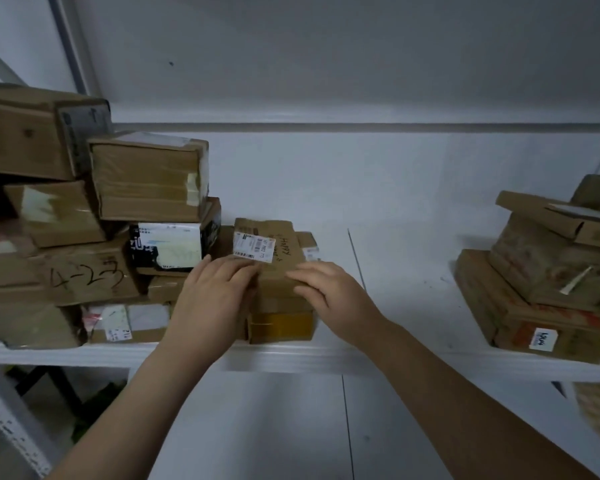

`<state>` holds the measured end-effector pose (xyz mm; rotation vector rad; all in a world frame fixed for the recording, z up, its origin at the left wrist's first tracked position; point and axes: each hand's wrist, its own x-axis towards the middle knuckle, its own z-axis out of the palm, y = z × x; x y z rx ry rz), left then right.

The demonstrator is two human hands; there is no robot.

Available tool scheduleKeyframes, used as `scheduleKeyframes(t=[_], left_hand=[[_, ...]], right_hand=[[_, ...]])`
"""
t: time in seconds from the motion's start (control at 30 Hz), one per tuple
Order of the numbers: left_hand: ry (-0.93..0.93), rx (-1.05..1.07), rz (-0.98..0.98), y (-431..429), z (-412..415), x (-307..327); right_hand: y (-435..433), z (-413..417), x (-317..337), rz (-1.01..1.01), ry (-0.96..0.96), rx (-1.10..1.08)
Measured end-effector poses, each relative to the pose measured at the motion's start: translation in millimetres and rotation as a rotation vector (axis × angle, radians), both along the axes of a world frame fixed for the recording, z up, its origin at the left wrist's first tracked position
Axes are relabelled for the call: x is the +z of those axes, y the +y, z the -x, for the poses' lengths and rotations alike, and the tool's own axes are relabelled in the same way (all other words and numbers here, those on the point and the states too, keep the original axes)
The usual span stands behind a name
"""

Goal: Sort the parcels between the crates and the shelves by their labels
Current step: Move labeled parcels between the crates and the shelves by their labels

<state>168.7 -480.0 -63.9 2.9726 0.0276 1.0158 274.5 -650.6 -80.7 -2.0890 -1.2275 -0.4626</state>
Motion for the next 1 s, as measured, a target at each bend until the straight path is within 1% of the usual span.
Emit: scheduleKeyframes(t=[0.1, 0.17, 0.3, 0.4, 0.53, 0.63, 0.73, 0.87, 0.93, 1.0], left_hand=[[0.046, 0.029, 0.002, -2, 0, -4], [0.028, 0.015, 0.004, -6, -1, -2], [-0.064, -0.074, 0.025, -27, -8, 9], [-0.077, -0.165, 0.074, -55, -17, 16], [-0.047, -0.329, 0.187, -105, -39, 17], [0.01, -0.42, 0.271, -149, -58, 13], [0.042, -0.532, 0.297, -197, -80, 11], [0.039, -0.619, 0.278, -260, -109, 19], [0.0, -0.618, 0.235, -289, -126, 25], [-0.054, -0.614, 0.144, -315, -143, 34]], right_hand=[[3, -1, -4, 0.066, -0.028, -0.003], [3, 2, -3, 0.073, -0.051, -0.009], [-18, 9, 6, -0.043, -0.067, -0.085], [-52, 10, 14, -0.142, -0.14, -0.209], [-119, 9, 22, -0.227, -0.178, -0.428], [-174, 7, 26, -0.234, -0.16, -0.581], [-224, 6, 30, -0.207, -0.128, -0.707], [-280, -1, 37, -0.157, -0.097, -0.823], [-302, -7, 39, -0.118, -0.054, -0.875], [-319, -14, 39, -0.102, -0.014, -0.893]])
